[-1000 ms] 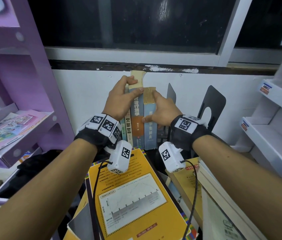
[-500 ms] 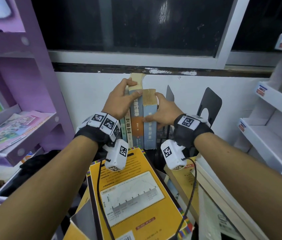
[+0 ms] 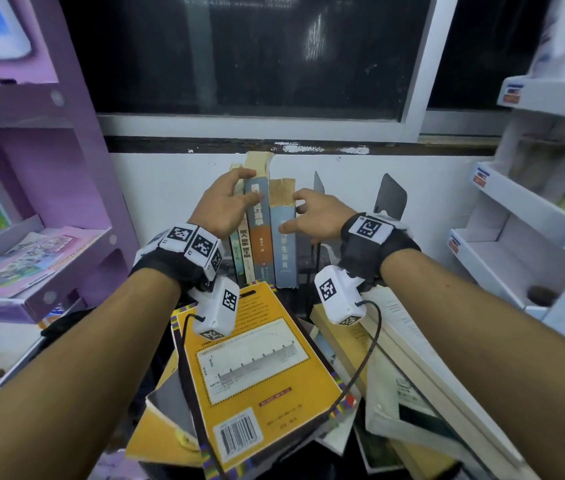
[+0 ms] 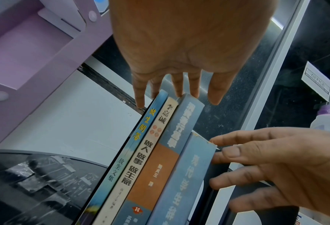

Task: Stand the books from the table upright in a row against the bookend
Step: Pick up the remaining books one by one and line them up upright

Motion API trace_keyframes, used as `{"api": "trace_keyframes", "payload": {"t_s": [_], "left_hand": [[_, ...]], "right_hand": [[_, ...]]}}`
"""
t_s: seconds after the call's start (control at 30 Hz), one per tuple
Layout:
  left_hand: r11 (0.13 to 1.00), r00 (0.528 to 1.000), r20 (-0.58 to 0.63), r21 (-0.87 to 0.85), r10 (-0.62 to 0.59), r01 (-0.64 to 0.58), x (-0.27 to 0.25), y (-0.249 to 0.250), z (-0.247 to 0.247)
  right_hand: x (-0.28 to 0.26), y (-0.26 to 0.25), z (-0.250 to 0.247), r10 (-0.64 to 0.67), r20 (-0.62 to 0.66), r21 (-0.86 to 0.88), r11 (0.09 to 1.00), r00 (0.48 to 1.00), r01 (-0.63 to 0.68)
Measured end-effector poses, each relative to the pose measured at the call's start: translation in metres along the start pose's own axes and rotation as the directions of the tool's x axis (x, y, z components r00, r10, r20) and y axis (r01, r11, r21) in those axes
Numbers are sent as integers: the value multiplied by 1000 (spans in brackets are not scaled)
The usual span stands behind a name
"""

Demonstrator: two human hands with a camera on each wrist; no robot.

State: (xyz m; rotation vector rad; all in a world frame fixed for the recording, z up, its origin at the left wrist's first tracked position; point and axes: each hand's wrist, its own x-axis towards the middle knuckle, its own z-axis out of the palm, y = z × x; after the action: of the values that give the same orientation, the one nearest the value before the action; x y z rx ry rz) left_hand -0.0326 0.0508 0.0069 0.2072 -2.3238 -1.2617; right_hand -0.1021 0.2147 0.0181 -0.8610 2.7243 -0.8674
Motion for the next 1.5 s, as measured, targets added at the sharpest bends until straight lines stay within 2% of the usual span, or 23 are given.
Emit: {"api": "trace_keyframes", "payload": {"t_s": [0.3,0.57,0.73,1.03,1.13,1.3,1.43,1.5], "left_hand": [[974,991,-106,220,83,-58,-40,30,3],[965,987,-7,215,158,-153,-72,61,30],[975,987,127,186,102,-125,-83,72,56],[976,945,327,211,-19,-53,-100,85,114],[978,918,391,208,-62,-22,-105,86,130],[952,869,466,304,-166,19,-107,81,146],[925,801,542,379,-255,37,-113,83,155],[910,783,556,414,-280,32,-115,86,157]], "right_hand": [[-60,1,-33,-29,112,-47,998,993,34],[-119,33,-60,41,163,-201,980,986,-7],[-146,61,-74,145,170,-247,964,975,-100],[-180,103,-83,261,182,-200,954,948,-224],[-187,114,-85,291,181,-209,945,939,-252],[-194,130,-86,334,181,-221,930,925,-293],[-196,138,-83,366,200,-192,924,909,-330],[-196,140,-82,371,201,-179,924,907,-338]]}}
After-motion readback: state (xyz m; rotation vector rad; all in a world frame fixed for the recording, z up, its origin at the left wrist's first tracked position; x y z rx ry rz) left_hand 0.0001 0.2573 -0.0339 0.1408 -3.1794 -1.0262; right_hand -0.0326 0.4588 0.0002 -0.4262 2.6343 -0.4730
